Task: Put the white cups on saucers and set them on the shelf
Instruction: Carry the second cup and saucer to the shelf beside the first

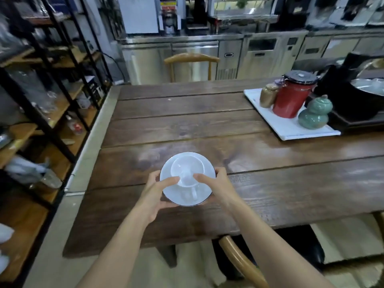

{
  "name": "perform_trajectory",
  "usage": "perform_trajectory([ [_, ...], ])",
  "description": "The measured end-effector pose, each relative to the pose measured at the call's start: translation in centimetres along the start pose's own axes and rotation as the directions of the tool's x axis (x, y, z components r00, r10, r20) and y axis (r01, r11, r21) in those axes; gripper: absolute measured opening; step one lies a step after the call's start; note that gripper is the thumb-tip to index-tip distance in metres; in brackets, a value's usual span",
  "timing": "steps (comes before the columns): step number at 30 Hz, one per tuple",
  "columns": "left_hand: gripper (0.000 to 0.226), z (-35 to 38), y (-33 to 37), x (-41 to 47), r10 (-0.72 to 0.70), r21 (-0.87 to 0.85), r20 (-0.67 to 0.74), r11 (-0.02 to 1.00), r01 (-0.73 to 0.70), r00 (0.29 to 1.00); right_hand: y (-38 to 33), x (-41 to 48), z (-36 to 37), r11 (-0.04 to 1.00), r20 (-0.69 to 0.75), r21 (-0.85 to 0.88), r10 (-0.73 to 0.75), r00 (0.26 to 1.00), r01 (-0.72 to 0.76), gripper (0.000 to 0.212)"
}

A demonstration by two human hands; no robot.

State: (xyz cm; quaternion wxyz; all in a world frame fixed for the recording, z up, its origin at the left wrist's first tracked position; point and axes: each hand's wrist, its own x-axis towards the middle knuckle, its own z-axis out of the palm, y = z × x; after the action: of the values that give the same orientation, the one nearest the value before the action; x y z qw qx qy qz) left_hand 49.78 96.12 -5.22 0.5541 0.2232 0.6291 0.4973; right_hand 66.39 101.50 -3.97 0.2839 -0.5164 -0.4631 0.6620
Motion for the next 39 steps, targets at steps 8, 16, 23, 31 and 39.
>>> perform_trajectory([
  [8,0.063,-16.2,-2.8,-13.3,0.123,-0.168,-0.337,0.968,-0.189,0.933,1.7,-7.9,17.0,0.997,0.334,-0.072,-0.015,0.942,0.041,0.060],
  [16,0.078,-30.8,-9.2,-33.2,0.094,-0.247,-0.695,0.900,-0.359,0.713,7.8,-20.6,35.6,0.966,0.674,-0.220,0.048,0.738,0.138,0.061],
  [23,0.044,-37.7,-15.1,-47.6,-0.041,-0.240,-0.927,0.829,-0.506,0.372,13.9,-32.2,48.7,0.936,0.878,-0.272,0.146,0.457,0.223,0.064],
  [31,0.057,-45.7,-19.9,-57.5,-0.189,-0.204,-0.978,0.821,-0.532,0.084,19.6,-41.5,61.1,0.910,0.947,-0.312,0.276,0.163,0.272,0.057],
  [39,0.047,-57.5,-19.4,-62.1,-0.242,-0.181,-0.970,0.807,-0.561,-0.034,22.0,-46.0,74.9,0.896,0.959,-0.275,0.280,0.038,0.348,0.063],
])
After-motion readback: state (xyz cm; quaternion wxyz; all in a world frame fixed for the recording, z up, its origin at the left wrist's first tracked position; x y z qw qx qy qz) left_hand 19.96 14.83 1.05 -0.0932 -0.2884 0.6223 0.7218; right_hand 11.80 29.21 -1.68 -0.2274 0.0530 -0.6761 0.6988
